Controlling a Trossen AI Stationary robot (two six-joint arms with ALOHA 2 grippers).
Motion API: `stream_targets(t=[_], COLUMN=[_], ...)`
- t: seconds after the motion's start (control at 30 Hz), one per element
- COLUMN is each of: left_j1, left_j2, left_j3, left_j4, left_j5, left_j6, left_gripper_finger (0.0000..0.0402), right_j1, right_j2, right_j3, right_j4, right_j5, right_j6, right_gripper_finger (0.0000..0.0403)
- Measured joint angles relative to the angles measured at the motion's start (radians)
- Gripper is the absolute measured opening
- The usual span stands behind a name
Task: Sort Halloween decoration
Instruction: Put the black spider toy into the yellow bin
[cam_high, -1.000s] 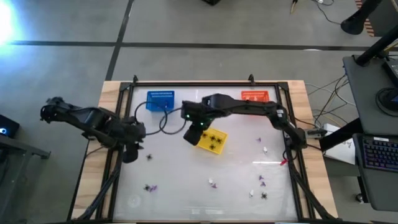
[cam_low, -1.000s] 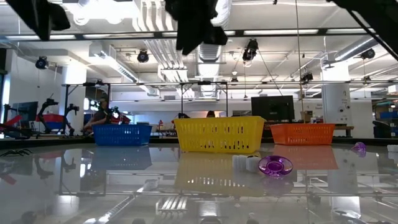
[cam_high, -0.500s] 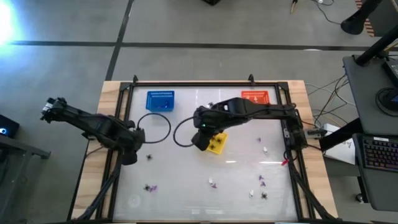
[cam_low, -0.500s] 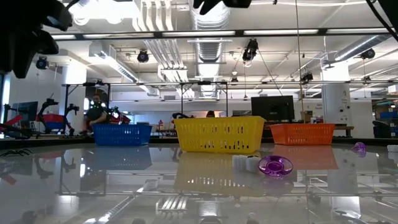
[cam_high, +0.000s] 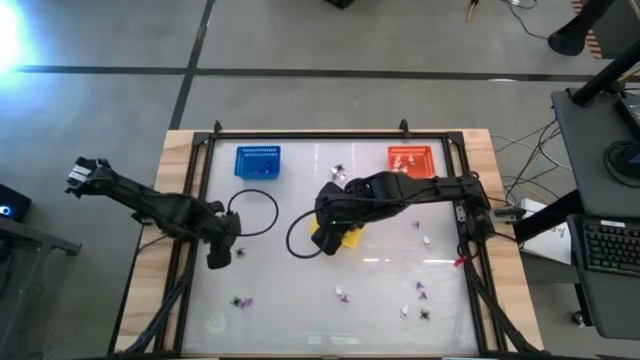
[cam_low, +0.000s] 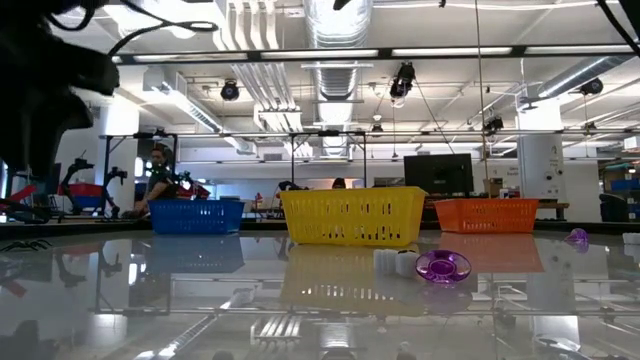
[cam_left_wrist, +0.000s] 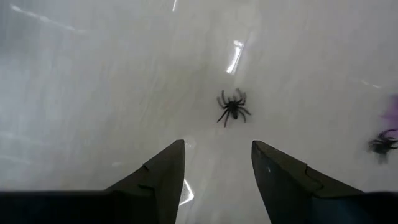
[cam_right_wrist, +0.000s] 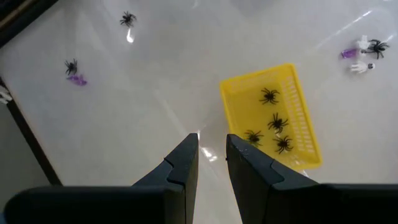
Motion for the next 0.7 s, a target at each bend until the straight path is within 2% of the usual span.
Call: stream_targets(t=[0.37,0.43,0.7], left_j1=[-0.001,0.0,0.0], left_j2=[0.009,0.021,0.076], left_j3=[-0.102,-0.122,-0.162], left_j4=[0.205,0.229,0.299], left_j5=[0.025,0.059,0.058], left_j6=[-0.01,-0.01,-0.009], left_gripper_finger=[0.0169,0.0169,0.0169], right_j1=[0.03,0.031,0.03], right_j2=[0.0,0.0,0.0], right_j3=[0.0,0.0,0.0], right_j4=[-0.059,-0.062,-0.064], right_j5=[0.039,0.039,0.039], right_j6=[0.062,0.063,0.064], right_gripper_finger=[0.0077,0.0077,0.0077])
